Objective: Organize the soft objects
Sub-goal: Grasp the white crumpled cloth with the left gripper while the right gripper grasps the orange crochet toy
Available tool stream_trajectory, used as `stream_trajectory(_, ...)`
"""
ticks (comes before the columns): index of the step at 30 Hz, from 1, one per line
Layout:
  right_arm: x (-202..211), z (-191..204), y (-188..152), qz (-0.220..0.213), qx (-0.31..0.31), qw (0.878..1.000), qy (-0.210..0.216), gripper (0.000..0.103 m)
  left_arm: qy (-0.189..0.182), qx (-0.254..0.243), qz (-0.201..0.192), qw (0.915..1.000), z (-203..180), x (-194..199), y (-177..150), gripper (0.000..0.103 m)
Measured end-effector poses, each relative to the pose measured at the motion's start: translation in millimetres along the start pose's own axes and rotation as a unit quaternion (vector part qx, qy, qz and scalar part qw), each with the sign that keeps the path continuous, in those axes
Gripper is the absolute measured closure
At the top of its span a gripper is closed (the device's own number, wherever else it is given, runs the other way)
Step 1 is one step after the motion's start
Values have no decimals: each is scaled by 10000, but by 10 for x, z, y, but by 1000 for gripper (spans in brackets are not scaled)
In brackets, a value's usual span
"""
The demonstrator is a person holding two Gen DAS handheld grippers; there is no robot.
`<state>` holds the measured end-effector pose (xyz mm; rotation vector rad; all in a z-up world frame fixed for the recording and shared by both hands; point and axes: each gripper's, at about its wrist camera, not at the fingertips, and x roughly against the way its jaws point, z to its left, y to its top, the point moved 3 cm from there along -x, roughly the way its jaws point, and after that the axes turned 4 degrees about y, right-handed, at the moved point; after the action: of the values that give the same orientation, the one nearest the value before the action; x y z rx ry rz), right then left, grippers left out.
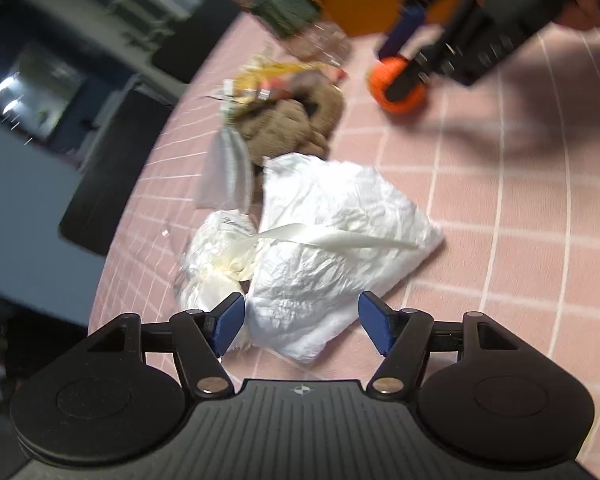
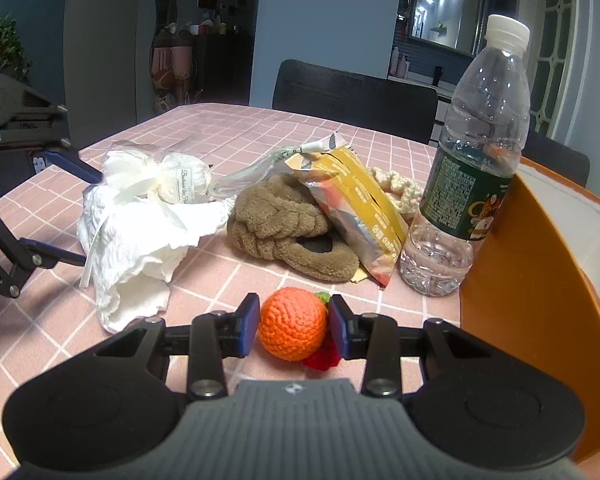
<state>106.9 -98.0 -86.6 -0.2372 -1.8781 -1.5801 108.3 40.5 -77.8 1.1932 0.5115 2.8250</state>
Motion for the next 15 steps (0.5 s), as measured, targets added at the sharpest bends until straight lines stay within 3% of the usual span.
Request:
stream_trajectory(4,-29,-5,41,62,-46,9999,92,65,-213,-420,97,9988,-19,-181,64,27)
stream_trajectory(8,-63,-6,75,150,-76,9998,145,60,-447,-148,65,9989,51,-235,85,34)
stream_trajectory(15,-113,3,73,254,5,9996,125,59,-1089,715,273,9911,169,-282,80,71)
